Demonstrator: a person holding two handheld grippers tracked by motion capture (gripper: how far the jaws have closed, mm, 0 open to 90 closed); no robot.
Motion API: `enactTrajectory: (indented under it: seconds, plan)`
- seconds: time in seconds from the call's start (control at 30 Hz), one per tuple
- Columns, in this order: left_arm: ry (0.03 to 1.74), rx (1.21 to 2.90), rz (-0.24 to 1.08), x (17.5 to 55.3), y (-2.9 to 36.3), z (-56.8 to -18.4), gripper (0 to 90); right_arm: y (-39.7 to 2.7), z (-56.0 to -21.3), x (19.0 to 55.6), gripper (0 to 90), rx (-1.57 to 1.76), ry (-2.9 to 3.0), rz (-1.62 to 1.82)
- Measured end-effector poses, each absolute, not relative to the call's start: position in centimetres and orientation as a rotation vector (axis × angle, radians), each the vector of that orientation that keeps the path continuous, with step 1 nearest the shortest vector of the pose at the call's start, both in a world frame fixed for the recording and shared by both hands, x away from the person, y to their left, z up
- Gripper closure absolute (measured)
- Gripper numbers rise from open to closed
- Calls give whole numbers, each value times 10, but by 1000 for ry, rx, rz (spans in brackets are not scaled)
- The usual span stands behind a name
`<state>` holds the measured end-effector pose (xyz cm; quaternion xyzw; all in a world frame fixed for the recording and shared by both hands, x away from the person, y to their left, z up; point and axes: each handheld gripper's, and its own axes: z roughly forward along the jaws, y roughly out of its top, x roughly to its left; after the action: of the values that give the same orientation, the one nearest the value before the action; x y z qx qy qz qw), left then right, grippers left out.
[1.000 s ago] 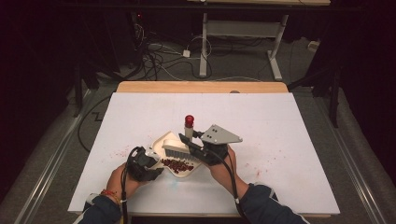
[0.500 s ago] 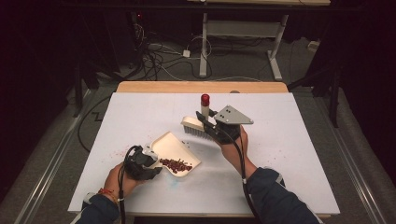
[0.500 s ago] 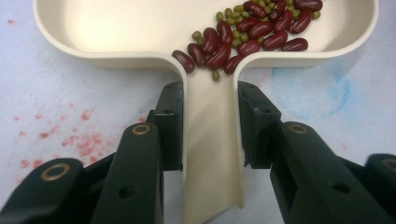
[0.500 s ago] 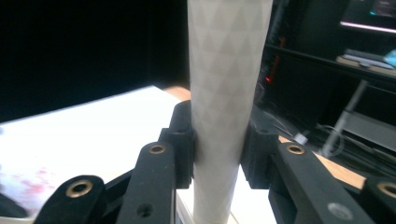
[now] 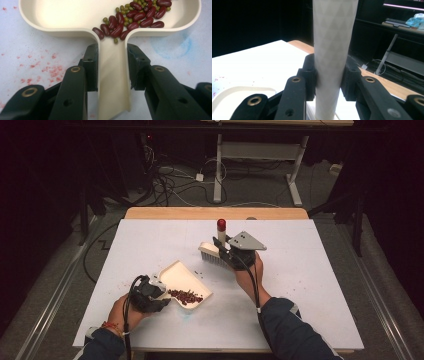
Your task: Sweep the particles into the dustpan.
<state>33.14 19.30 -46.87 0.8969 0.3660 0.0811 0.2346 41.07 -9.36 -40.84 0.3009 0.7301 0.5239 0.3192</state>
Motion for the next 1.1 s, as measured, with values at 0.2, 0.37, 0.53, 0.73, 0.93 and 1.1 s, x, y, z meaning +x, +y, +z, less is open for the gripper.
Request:
enactTrajectory:
  seconds: [0.2,0.37,0.53,0.73,0.93,1.1]
  plan:
    - [1004,2460,224,332,193,-468,634,-96,-412,413,701,801,1933,1382]
    - [1006,2456,221,332,193,-470,634,-97,-412,414,701,801,1936,1385]
    - [1006,2459,219,333,193,-471,634,-95,-413,414,701,790,1943,1391]
    - [1005,2460,222,332,193,-471,634,-96,-413,412,701,786,1952,1392]
    - [1011,2459,220,333,192,-472,634,-98,-414,411,701,789,1938,1404]
    - [1015,2458,225,332,191,-472,634,-95,-414,409,701,781,1958,1405]
